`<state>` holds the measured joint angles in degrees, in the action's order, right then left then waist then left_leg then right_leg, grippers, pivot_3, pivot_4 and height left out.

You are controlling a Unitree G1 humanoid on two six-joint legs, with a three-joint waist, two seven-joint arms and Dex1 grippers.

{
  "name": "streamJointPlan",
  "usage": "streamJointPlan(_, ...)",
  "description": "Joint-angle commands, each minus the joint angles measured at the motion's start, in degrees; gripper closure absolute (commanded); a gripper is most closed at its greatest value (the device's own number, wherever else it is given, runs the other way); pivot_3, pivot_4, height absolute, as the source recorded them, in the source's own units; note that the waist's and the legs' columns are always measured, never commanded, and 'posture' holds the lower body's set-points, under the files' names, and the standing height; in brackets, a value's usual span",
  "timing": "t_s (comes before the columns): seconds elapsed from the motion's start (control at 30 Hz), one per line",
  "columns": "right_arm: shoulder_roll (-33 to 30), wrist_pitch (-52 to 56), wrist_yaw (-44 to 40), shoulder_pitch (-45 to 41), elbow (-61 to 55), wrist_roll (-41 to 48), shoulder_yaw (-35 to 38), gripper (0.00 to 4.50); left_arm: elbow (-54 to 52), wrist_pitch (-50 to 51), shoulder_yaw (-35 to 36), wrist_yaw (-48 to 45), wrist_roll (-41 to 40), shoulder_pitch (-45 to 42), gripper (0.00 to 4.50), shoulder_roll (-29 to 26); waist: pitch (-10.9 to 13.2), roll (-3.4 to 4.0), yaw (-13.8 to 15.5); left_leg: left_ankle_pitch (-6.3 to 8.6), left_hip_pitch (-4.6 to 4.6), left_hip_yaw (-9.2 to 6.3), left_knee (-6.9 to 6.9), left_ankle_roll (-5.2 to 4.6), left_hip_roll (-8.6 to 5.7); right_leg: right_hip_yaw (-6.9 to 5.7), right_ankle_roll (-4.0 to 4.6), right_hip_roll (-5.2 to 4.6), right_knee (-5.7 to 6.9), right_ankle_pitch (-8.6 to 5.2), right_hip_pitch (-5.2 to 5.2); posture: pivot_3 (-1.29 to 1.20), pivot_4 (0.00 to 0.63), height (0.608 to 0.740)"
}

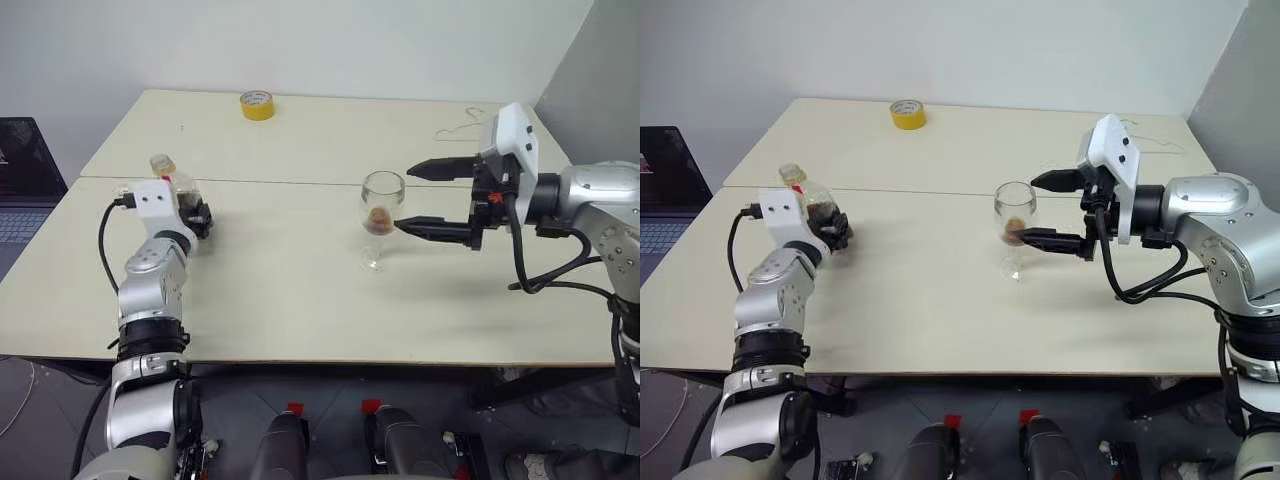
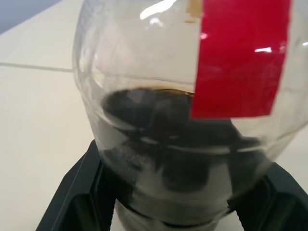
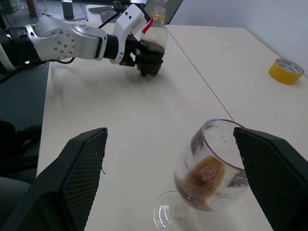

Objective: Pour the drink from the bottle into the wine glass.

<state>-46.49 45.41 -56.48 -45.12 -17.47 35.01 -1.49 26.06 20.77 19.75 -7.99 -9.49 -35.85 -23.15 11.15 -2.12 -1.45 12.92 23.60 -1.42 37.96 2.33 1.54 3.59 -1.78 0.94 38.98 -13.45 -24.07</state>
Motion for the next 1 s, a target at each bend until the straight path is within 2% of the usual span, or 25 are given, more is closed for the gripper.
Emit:
streamJointPlan(0.03,0.3,-1.5,-1.2,-2.7,-0.1,0.0,0.4,0.0,-3.0,-3.2,1.7,1.0,-1.5,0.4,1.41,0.0,0.0,0.0,-0.1,0.0,-0.02,0.02,0.0,0.0,0.0,0.01,0.02,0.02,0.0,0.01,-0.01,0.0,0.15,0.74)
streamJointPlan(0.53,0.7,-2.4,-2.7,-4.3,1.6,-1.1,-1.1,0.0,-2.4,-5.5,0.6,3.0,-1.0,4.0,1.41,0.7,0.0,0.0,-0.3,0.0,-0.05,0.08,-0.03,0.0,0.01,0.06,0.04,0.05,-0.01,0.02,-0.01,0.0,0.15,0.74)
streamJointPlan(0.63,0.7,-2.5,-2.8,-4.5,1.8,-1.3,-1.3,0.0,-2.5,-5.4,0.5,3.0,-1.0,4.0,0.75,0.6,0.0,0.0,-0.3,0.0,-0.05,0.08,-0.03,0.0,0.0,0.05,0.03,0.05,-0.01,0.02,-0.01,0.0,0.15,0.74)
streamJointPlan(0.7,0.7,-2.5,-2.9,-4.6,1.9,-1.5,-1.3,0.0,-2.7,-5.4,0.4,3.1,-0.9,4.0,0.12,0.5,0.0,0.0,-0.3,0.0,-0.05,0.08,-0.03,0.0,0.0,0.05,0.03,0.05,-0.01,0.02,-0.01,0.0,0.15,0.74)
streamJointPlan(1.0,1.1,-3.1,-4.0,-5.0,3.0,-2.8,-1.5,0.0,-6.3,-3.3,-0.1,2.4,-1.1,4.3,0.03,-0.5,0.0,0.0,-0.3,0.0,-0.04,0.08,-0.05,0.0,0.0,0.05,0.03,0.05,-0.03,0.02,-0.02,0.0,0.15,0.74)
